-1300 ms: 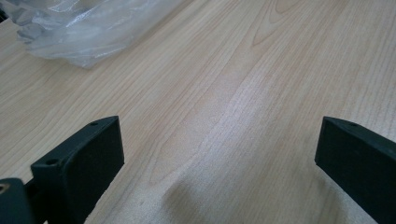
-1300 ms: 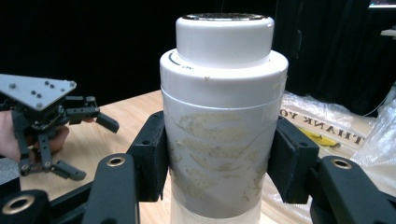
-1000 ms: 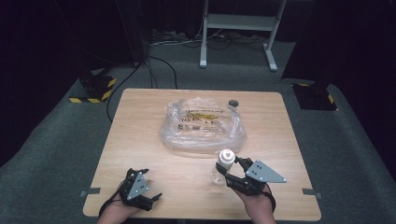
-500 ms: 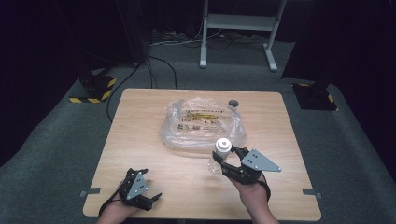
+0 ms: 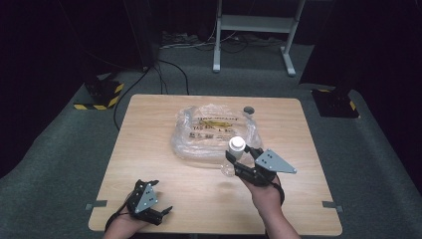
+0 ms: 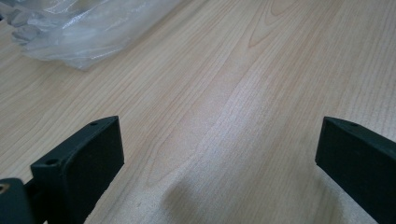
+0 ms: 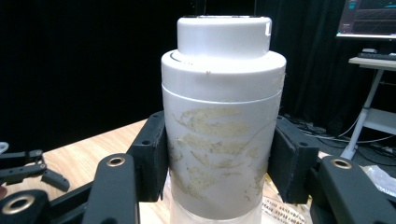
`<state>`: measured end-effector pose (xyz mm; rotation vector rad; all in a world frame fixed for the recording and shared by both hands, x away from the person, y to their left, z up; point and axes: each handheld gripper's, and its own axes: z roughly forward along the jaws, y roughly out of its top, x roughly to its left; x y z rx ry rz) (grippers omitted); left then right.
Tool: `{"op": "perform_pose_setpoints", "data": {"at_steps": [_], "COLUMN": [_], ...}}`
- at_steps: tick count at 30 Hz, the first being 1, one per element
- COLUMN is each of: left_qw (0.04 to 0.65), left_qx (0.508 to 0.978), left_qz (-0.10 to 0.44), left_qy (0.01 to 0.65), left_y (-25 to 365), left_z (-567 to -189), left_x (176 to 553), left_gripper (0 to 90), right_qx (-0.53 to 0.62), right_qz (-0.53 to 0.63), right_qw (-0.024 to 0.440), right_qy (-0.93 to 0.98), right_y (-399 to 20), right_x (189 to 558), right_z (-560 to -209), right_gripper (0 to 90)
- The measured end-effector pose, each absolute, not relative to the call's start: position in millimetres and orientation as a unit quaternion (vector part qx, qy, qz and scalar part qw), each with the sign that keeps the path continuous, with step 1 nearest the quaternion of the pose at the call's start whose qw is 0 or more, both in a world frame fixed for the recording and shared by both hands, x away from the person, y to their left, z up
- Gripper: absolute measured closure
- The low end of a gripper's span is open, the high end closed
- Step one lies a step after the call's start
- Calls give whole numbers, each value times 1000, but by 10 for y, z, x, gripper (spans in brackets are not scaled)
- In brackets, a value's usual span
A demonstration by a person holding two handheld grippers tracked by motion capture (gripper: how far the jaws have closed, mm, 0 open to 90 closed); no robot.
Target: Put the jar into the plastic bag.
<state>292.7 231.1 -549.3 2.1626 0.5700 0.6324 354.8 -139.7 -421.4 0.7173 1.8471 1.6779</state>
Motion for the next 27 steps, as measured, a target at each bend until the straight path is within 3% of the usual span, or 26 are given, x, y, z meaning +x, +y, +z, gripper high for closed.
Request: {"op": "perform_pose_setpoints", "data": {"at_steps": [27], "left_qw": [404], "left_qx": [852], "left_qz": [245], "left_qy": [224], "left_y": [2326], "left_z": [-5489], "left_x": [2928], "left_gripper": [14], "right_qx": [275], "right_qz": [633], "right_qw": [310], "right_qy": [655], "right_y": [-1224], "right_x": [3902], "right_z": [-3993], "right_gripper": [459]}}
